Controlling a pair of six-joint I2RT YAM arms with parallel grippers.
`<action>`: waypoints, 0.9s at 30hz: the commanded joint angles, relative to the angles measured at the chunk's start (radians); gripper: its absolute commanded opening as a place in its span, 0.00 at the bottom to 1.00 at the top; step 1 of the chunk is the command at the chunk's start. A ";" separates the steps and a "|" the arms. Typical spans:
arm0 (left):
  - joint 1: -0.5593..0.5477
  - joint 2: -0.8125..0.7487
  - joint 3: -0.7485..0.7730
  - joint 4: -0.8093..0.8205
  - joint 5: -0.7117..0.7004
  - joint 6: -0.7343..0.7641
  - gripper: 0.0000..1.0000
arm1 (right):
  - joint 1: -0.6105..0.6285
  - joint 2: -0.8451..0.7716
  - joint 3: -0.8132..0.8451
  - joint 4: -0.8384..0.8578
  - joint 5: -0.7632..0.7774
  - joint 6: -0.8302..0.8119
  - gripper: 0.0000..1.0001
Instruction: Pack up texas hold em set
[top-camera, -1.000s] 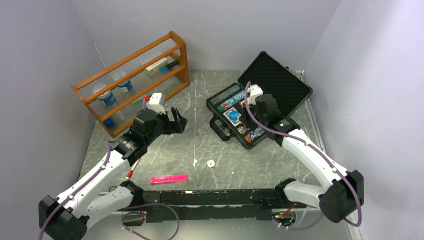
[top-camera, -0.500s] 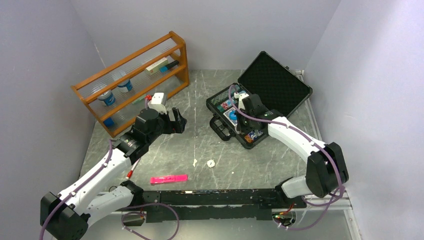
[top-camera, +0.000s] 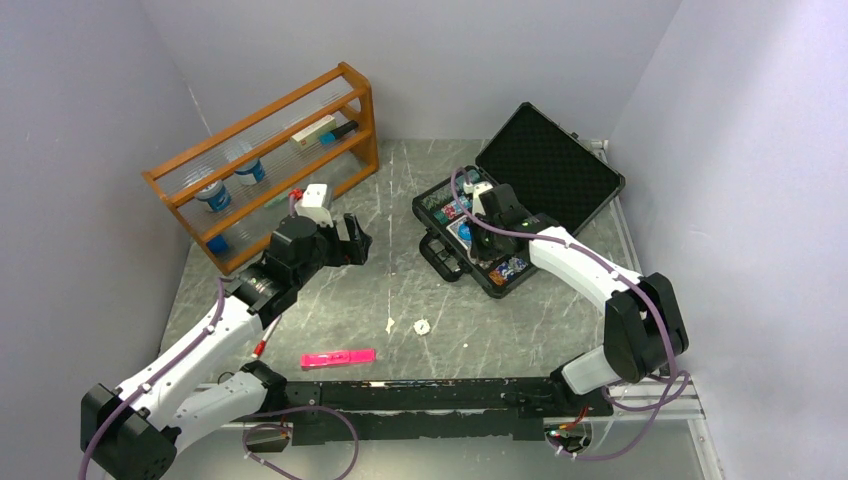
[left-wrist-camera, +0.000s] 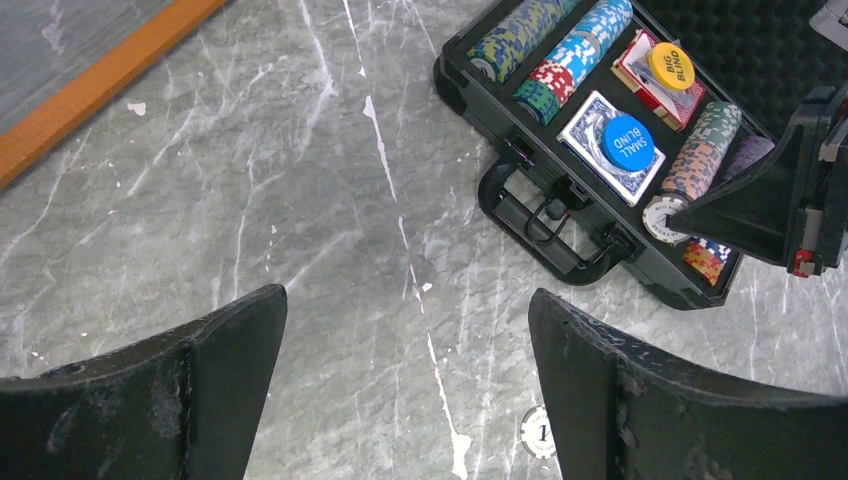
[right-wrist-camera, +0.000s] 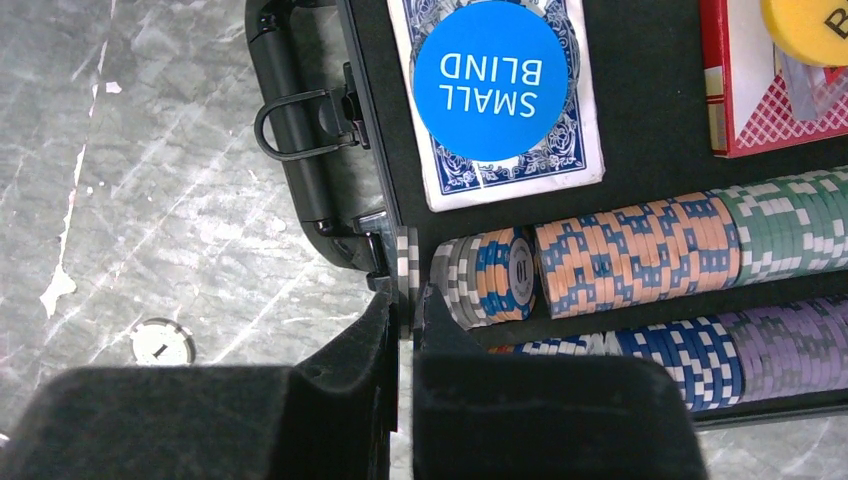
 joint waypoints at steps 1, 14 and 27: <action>0.003 -0.003 0.038 0.005 -0.017 0.017 0.96 | -0.005 0.005 0.031 0.016 0.017 -0.017 0.00; 0.003 0.013 0.041 0.013 -0.006 0.007 0.95 | -0.004 0.003 0.047 -0.010 0.174 -0.049 0.00; 0.003 -0.004 0.041 0.000 -0.008 0.004 0.95 | -0.001 -0.012 0.060 -0.054 0.115 -0.034 0.32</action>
